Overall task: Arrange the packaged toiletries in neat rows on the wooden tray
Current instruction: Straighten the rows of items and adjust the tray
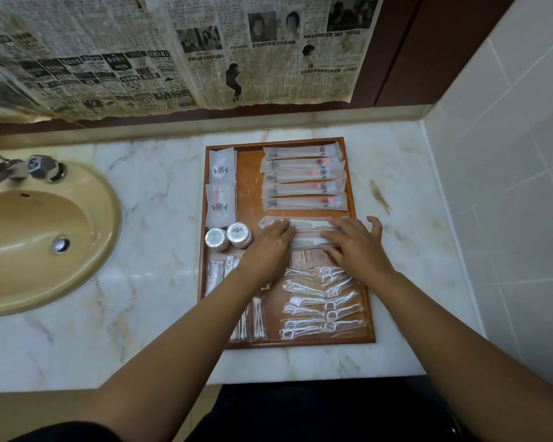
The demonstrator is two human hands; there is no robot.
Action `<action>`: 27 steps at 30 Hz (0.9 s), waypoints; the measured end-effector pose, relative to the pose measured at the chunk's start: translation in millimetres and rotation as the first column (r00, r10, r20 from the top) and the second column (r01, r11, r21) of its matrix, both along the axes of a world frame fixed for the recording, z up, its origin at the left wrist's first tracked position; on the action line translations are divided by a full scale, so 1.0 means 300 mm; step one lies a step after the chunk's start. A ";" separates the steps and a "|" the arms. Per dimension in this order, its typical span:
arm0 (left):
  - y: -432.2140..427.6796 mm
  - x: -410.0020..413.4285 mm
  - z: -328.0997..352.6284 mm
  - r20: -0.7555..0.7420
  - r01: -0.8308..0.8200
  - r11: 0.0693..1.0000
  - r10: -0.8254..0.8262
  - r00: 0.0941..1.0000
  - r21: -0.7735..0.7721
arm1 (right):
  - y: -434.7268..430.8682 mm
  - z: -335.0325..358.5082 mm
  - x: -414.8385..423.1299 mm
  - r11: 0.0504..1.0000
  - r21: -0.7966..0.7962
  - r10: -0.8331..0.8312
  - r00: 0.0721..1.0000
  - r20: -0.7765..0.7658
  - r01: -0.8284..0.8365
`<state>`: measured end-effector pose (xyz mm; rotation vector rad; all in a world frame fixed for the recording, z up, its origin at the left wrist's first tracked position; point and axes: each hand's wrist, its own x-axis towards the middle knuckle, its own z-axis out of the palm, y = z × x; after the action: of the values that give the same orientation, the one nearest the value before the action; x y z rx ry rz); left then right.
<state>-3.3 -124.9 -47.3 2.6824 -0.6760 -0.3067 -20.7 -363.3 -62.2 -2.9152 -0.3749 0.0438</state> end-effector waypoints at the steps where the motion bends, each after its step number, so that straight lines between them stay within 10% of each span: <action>1: 0.001 0.010 -0.003 0.001 0.007 1.000 -0.007 1.000 -0.001 | 0.001 0.000 0.003 1.000 0.005 -0.003 1.000 0.012 0.003; 10: -0.008 -0.065 -0.009 0.016 -0.177 0.961 0.185 0.983 -0.211 | 0.027 0.007 -0.048 0.980 0.195 -0.058 0.997 0.049 0.048; 15: -0.061 -0.035 0.024 -0.241 -0.511 0.785 0.452 0.859 -0.350 | 0.053 0.049 -0.080 0.667 0.616 -0.333 0.908 -0.256 0.419; 27: -0.087 -0.035 -0.008 -0.405 -0.655 0.662 0.521 0.752 -0.364 | 0.049 0.051 -0.077 0.360 0.712 -0.395 0.790 -0.469 0.602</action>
<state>-13.9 -150.9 -49.8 2.1462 0.2214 -0.2625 -43.7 -348.7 -46.8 -1.8669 0.4717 0.0667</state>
